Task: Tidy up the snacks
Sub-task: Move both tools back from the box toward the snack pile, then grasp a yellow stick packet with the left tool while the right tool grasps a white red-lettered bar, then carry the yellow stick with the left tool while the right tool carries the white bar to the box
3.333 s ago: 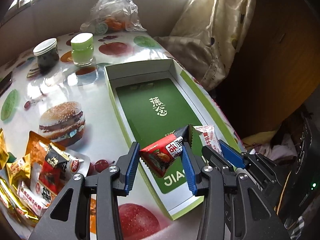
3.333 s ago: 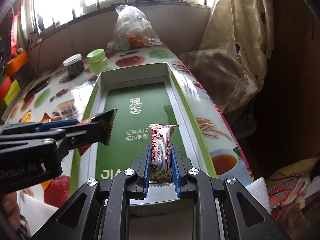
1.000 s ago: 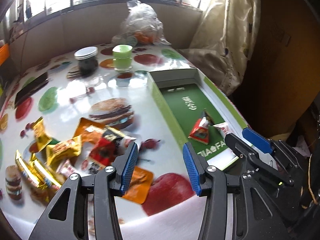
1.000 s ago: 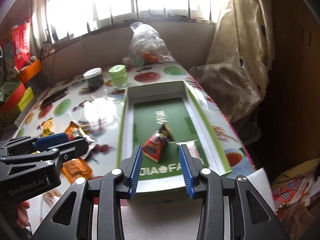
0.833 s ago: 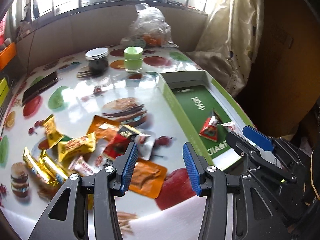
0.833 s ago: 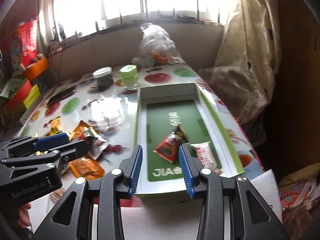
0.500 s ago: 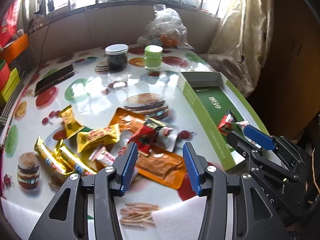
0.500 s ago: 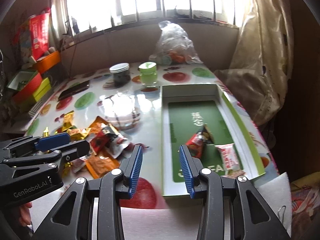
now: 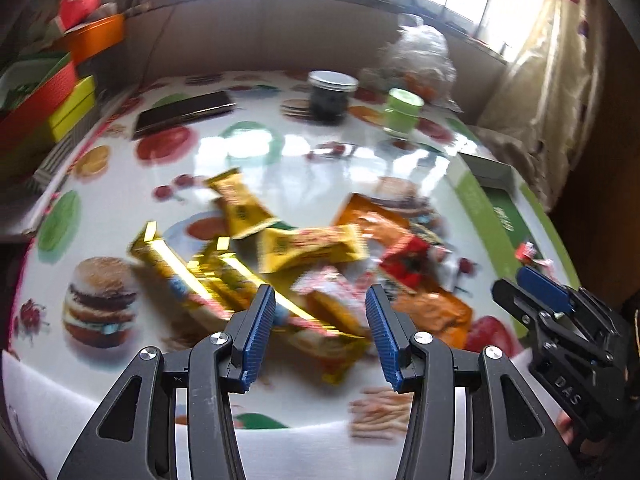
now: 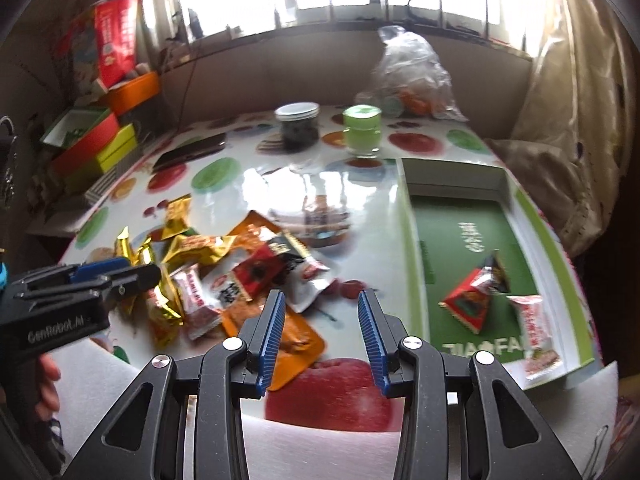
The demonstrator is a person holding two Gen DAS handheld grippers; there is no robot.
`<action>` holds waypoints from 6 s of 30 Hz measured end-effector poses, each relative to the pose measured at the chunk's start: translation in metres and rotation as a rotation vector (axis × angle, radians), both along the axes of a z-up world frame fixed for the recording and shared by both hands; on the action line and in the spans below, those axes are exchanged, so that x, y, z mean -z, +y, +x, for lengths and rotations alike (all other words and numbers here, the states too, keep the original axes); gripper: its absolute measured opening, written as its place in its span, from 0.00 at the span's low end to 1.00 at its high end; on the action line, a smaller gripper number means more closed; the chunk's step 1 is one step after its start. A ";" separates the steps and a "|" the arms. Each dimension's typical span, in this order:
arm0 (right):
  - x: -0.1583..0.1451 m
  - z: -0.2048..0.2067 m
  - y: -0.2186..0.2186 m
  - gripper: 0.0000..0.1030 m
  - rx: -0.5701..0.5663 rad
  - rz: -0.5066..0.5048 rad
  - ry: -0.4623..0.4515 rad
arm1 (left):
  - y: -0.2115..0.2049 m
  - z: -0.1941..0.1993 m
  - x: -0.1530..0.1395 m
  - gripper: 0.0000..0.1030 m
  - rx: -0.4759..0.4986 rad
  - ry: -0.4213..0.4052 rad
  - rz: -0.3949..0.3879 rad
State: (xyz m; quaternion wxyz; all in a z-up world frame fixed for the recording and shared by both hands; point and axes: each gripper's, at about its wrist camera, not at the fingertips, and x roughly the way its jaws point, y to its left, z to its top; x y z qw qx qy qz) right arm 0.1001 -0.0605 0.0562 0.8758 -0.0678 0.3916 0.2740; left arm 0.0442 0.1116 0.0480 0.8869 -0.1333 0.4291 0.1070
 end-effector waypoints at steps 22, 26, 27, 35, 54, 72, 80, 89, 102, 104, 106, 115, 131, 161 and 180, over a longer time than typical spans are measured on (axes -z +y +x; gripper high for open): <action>0.029 -0.002 0.089 0.36 -0.247 -0.046 0.067 | 0.079 -0.022 0.025 0.47 -0.184 0.044 -0.090; 0.033 -0.004 0.098 0.36 -0.286 -0.053 0.079 | 0.086 -0.020 0.029 0.47 -0.201 0.047 -0.096; 0.035 -0.005 0.101 0.36 -0.296 -0.058 0.083 | 0.087 -0.019 0.030 0.47 -0.202 0.043 -0.101; 0.040 -0.010 0.111 0.35 -0.335 -0.062 0.110 | 0.095 -0.009 0.033 0.47 -0.210 0.045 -0.130; 0.041 -0.004 0.099 0.18 -0.265 -0.061 0.112 | 0.086 0.004 0.040 0.45 -0.223 0.085 -0.081; 0.035 -0.004 0.086 0.17 -0.224 -0.023 0.105 | 0.079 -0.001 0.034 0.23 -0.223 0.077 -0.046; 0.025 -0.006 0.079 0.17 -0.212 0.002 0.086 | 0.069 -0.004 0.020 0.23 -0.200 0.052 -0.031; 0.009 -0.005 0.062 0.17 -0.165 0.038 0.062 | 0.045 -0.002 0.000 0.23 -0.136 0.011 -0.021; -0.008 0.005 0.026 0.17 -0.064 0.069 0.035 | 0.012 0.011 -0.020 0.23 -0.047 -0.028 -0.021; -0.010 0.007 0.019 0.17 -0.046 0.071 0.031 | 0.007 0.014 -0.022 0.23 -0.037 -0.034 -0.022; -0.012 0.009 0.013 0.17 -0.027 0.074 0.027 | 0.001 0.017 -0.025 0.23 -0.023 -0.040 -0.025; -0.021 0.021 -0.024 0.17 0.070 0.080 0.002 | -0.032 0.036 -0.033 0.23 0.057 -0.057 -0.040; -0.021 0.049 -0.092 0.17 0.227 0.065 -0.003 | -0.100 0.078 -0.041 0.23 0.237 -0.064 -0.083; 0.019 0.089 -0.132 0.17 0.311 0.003 0.074 | -0.171 0.149 -0.005 0.23 0.360 0.035 -0.118; 0.022 0.096 -0.132 0.18 0.306 -0.018 0.053 | -0.178 0.162 0.015 0.23 0.354 0.093 -0.130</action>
